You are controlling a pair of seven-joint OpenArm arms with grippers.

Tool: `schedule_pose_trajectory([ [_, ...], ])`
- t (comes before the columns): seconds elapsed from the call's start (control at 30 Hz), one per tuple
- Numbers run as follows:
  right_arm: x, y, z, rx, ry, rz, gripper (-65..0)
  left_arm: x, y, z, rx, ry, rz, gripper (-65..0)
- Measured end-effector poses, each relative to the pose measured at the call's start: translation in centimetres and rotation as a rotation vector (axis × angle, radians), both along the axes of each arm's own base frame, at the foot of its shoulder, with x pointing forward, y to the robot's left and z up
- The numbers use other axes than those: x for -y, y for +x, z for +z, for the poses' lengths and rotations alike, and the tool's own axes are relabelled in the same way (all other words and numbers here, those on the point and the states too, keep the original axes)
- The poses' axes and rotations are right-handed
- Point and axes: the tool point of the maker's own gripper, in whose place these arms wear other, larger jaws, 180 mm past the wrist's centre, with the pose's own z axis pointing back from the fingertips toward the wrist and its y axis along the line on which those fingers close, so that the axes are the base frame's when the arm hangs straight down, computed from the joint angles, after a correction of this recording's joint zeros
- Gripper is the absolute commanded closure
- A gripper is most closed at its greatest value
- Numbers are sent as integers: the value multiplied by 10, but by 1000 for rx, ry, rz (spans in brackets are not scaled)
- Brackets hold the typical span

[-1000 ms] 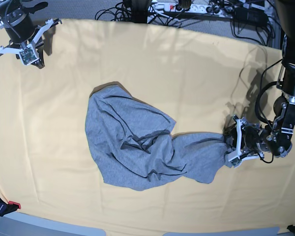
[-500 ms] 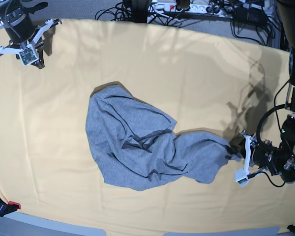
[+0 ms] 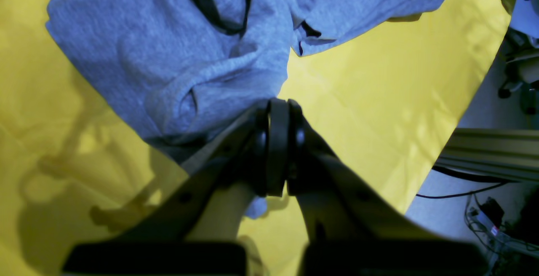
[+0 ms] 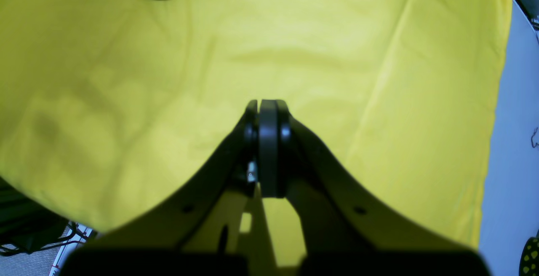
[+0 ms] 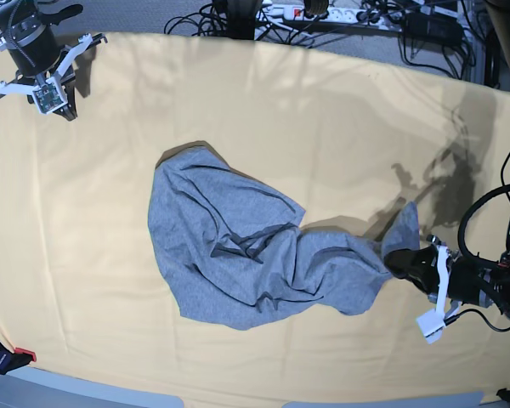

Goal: Layout the t-shirt on the table in an organized manner, then fold the t-shirt properly
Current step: 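Release the shirt and regrasp its hem end with the left gripper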

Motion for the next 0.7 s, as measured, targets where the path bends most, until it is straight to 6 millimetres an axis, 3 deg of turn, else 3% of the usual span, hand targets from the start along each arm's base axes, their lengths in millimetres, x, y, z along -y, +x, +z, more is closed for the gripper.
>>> schedule_pose_trajectory([
  [0.1, 0, 0, 0, 0, 1, 0, 0, -7, -7, -9, -25, 2, 15, 0],
  [0.2, 0, 0, 0, 0, 0, 0, 0, -29, -18, -32, -80, 78, 50, -27],
  [0.3, 0, 0, 0, 1, 1, 0, 0, -29, -28, -47, -127, 64, 56, -350],
  [0.37, 0, 0, 0, 0, 0, 0, 0, -26, -34, -55, -146, 52, 54, -482],
  [0.43, 0, 0, 0, 0, 0, 0, 0, -32, -36, -59, -152, 85, 57, -493],
  [0.53, 0, 0, 0, 1, 0, 0, 0, -59, -26, -58, -110, 229, 83, -492],
  [0.7, 0, 0, 0, 0, 0, 0, 0, -99, -11, -18, -50, 274, 196, -492],
])
